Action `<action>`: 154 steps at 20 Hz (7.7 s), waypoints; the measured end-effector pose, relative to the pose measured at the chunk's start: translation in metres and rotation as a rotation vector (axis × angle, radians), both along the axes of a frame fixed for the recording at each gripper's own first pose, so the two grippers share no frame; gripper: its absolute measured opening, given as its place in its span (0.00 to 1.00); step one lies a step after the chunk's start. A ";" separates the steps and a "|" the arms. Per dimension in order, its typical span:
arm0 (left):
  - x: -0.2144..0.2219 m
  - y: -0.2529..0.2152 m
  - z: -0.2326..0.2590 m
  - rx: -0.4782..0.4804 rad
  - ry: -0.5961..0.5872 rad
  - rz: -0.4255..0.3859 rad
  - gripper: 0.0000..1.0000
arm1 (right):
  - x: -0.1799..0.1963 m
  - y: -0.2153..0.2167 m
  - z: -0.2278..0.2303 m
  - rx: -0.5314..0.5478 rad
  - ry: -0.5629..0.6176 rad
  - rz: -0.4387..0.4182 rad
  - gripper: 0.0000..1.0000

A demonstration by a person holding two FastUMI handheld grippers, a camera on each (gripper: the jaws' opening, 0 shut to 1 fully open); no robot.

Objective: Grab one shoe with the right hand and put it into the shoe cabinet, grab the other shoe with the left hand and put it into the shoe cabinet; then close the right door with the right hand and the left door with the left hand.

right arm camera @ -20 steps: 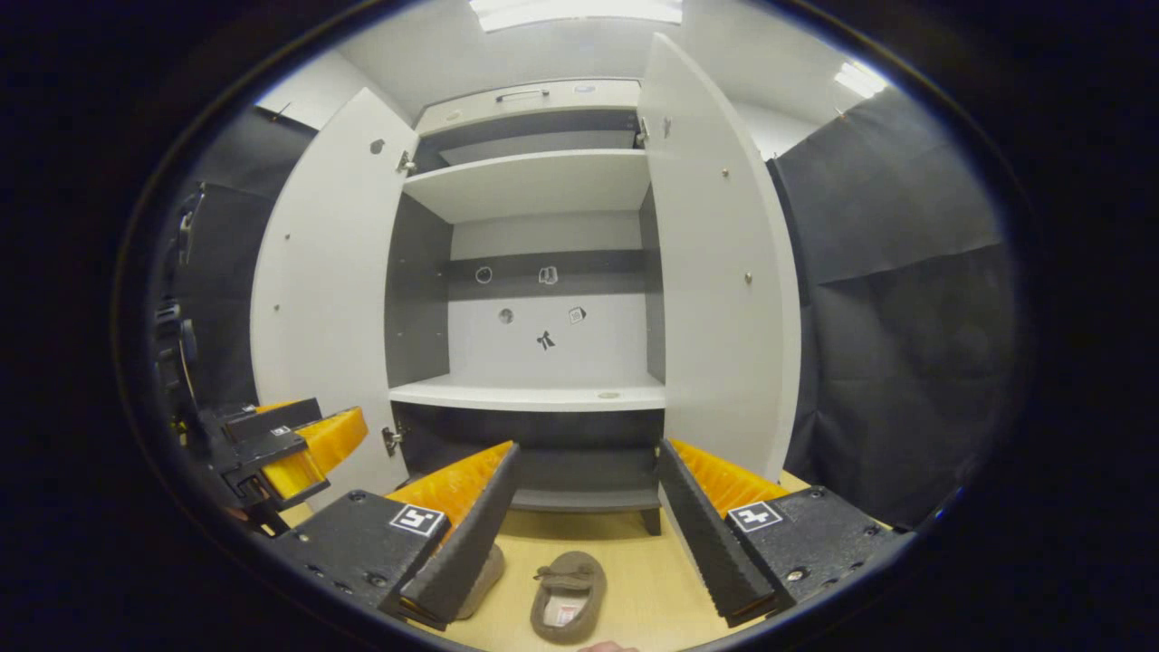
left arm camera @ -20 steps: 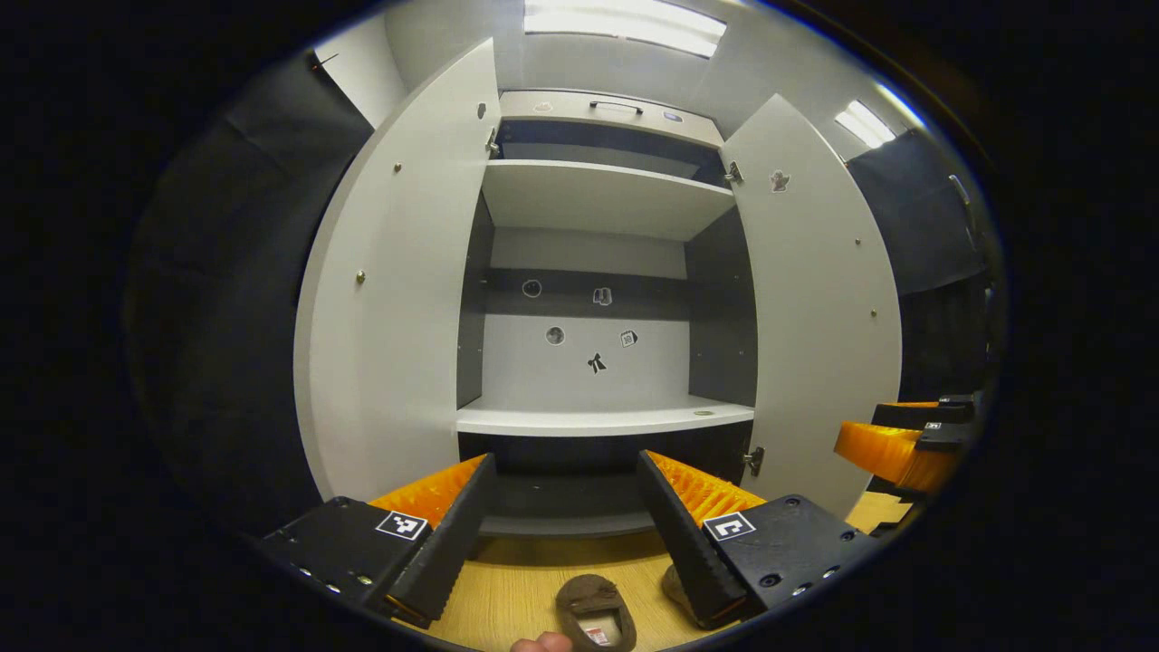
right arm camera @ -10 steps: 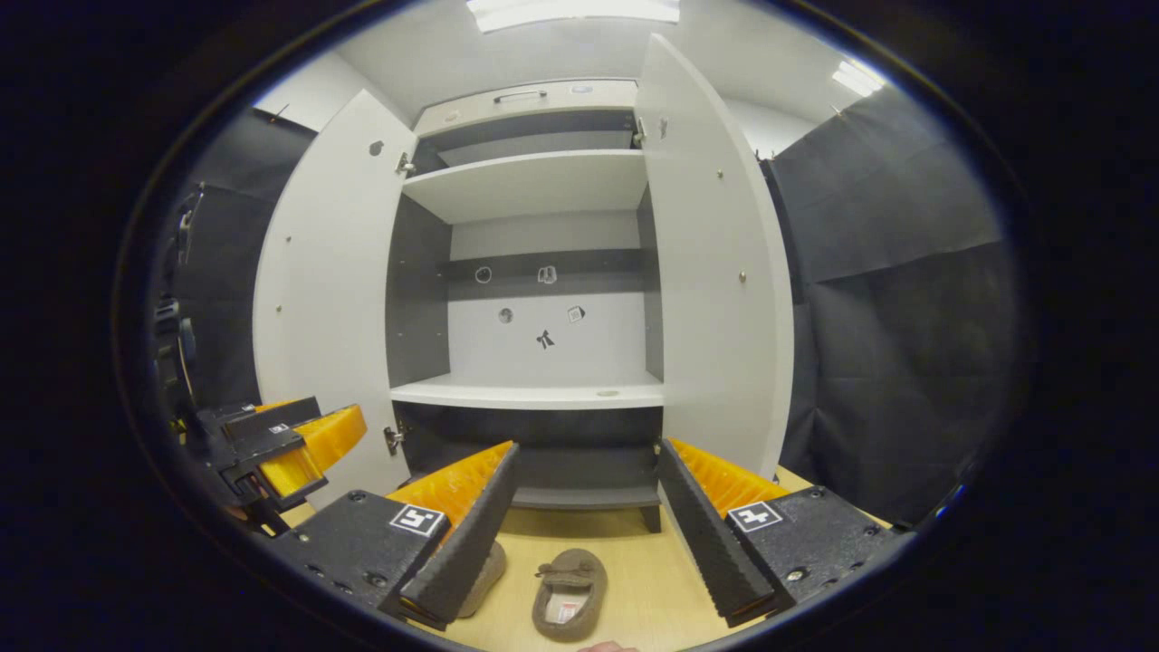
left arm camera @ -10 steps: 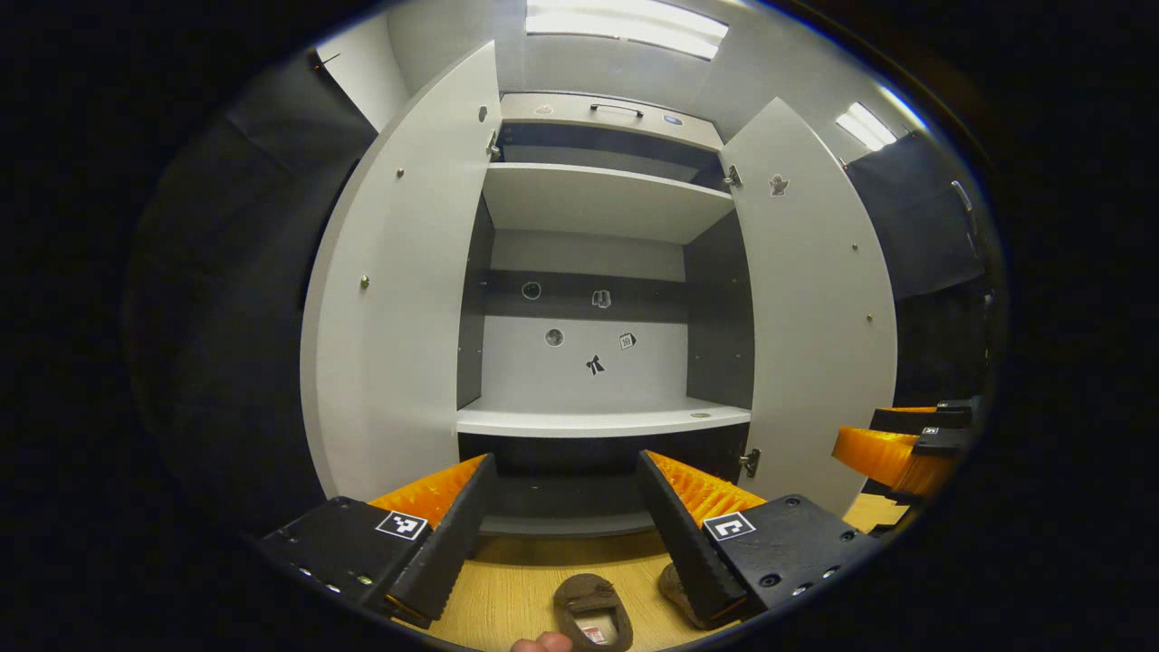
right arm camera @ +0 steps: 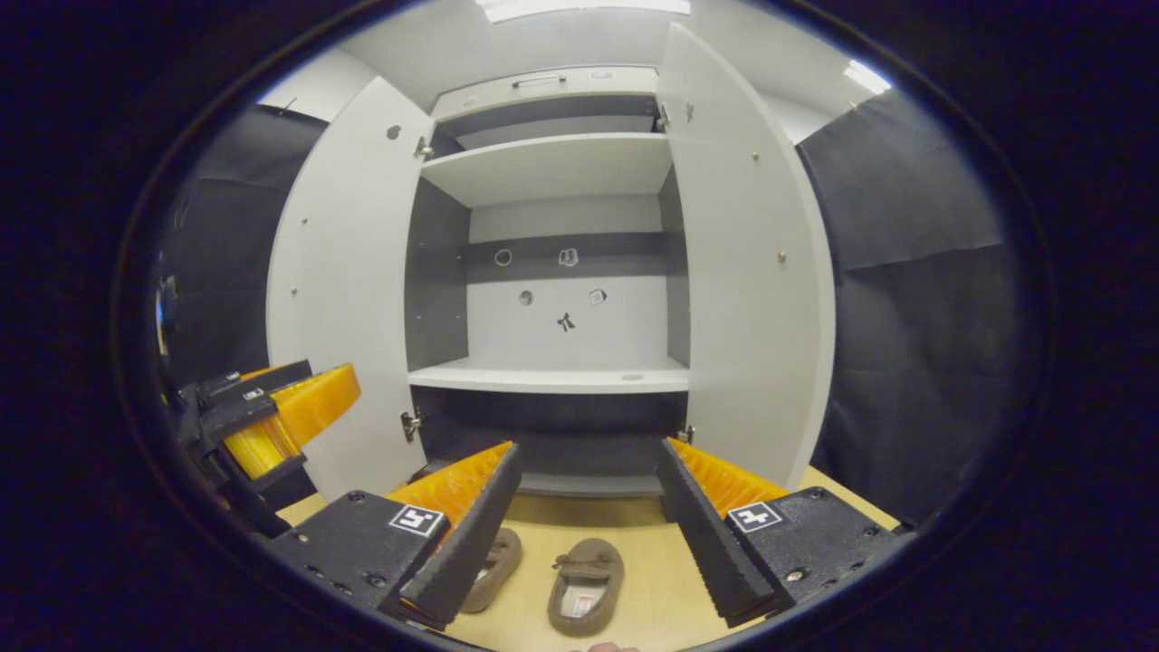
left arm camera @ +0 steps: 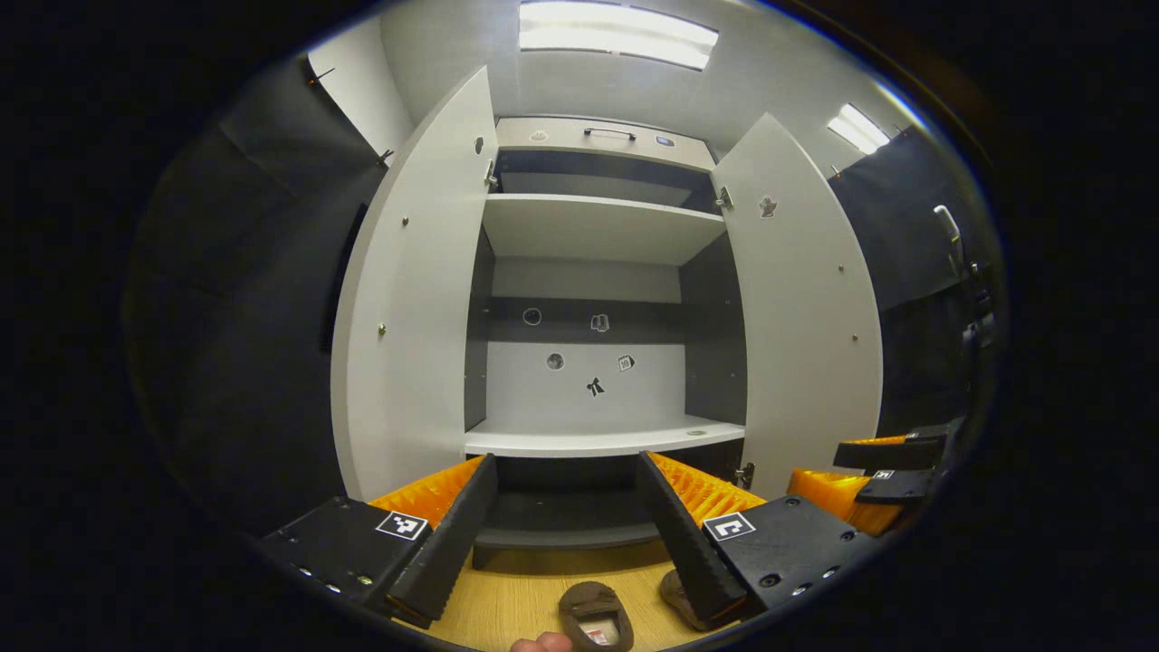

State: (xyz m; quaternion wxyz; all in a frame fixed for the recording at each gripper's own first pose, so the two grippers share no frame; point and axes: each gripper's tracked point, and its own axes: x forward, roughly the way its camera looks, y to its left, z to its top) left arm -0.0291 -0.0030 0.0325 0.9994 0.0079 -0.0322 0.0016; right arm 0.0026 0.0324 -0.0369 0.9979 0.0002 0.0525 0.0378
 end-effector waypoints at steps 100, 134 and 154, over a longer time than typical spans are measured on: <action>-0.038 -0.012 -0.107 -0.060 0.315 -0.027 0.95 | -0.009 -0.048 -0.075 -0.031 0.021 -0.094 0.87; 0.046 0.009 -0.366 -0.311 0.803 0.064 0.78 | -0.013 -0.058 -0.088 -0.064 0.120 -0.088 0.87; 0.015 -0.009 -0.246 -0.211 0.597 0.041 0.03 | -0.008 -0.053 -0.098 -0.030 0.126 -0.069 0.87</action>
